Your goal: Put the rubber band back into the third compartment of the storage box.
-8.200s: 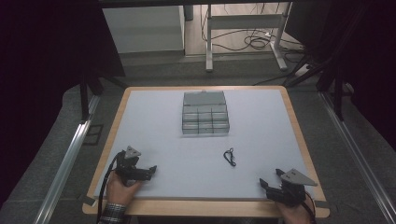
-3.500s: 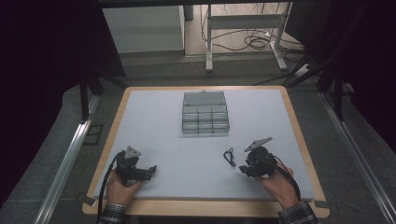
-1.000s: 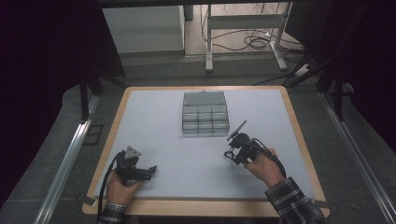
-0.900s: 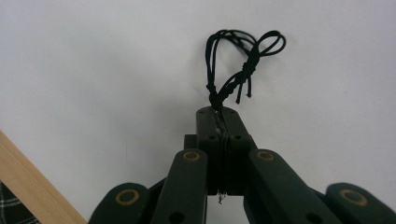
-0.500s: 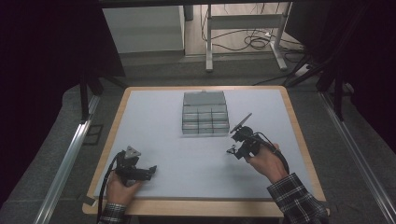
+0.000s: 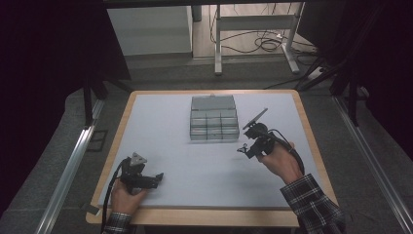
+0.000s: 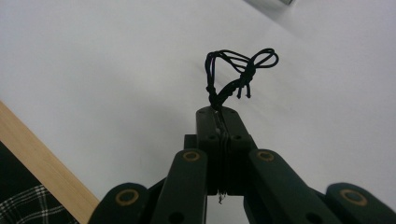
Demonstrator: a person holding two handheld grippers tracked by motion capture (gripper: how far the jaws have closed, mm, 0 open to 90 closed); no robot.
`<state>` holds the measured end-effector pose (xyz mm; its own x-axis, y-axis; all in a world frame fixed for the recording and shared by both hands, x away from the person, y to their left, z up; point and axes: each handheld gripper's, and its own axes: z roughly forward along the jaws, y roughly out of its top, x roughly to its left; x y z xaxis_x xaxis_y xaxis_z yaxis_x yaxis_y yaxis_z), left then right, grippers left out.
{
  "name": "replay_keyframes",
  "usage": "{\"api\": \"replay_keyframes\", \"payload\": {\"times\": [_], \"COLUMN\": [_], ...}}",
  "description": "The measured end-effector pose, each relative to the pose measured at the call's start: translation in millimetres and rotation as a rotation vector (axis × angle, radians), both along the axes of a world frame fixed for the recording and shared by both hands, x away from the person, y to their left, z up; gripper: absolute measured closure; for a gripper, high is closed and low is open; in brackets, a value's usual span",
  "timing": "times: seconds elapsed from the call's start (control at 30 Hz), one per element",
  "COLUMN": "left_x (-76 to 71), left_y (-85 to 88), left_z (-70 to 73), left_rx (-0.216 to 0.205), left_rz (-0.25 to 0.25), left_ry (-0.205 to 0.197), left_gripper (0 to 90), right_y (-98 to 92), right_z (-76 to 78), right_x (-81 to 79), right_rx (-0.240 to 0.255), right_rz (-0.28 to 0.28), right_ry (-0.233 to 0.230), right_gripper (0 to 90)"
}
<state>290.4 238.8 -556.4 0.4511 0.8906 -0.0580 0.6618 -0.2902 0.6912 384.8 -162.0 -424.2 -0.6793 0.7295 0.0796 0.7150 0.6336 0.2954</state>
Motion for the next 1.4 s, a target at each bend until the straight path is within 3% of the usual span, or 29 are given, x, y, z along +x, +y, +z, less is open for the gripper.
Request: {"api": "replay_keyframes", "payload": {"times": [0.87,1.4], "left_x": [-0.1,0.0], "left_y": [-0.1,-0.3], "left_z": [0.0,-0.2], "left_rx": [0.000,-0.003], "left_rz": [0.002,0.003], "left_ry": [0.001,-0.002], "left_gripper": [0.0,0.0], "right_y": [7.5,21.7], "right_z": [30.2,33.1], "right_x": [26.4,46.3], "right_rx": [-0.021,-0.016], "right_rz": [-0.048,-0.071], "right_ry": [-0.055,-0.098], "right_gripper": [87.5,87.5]}}
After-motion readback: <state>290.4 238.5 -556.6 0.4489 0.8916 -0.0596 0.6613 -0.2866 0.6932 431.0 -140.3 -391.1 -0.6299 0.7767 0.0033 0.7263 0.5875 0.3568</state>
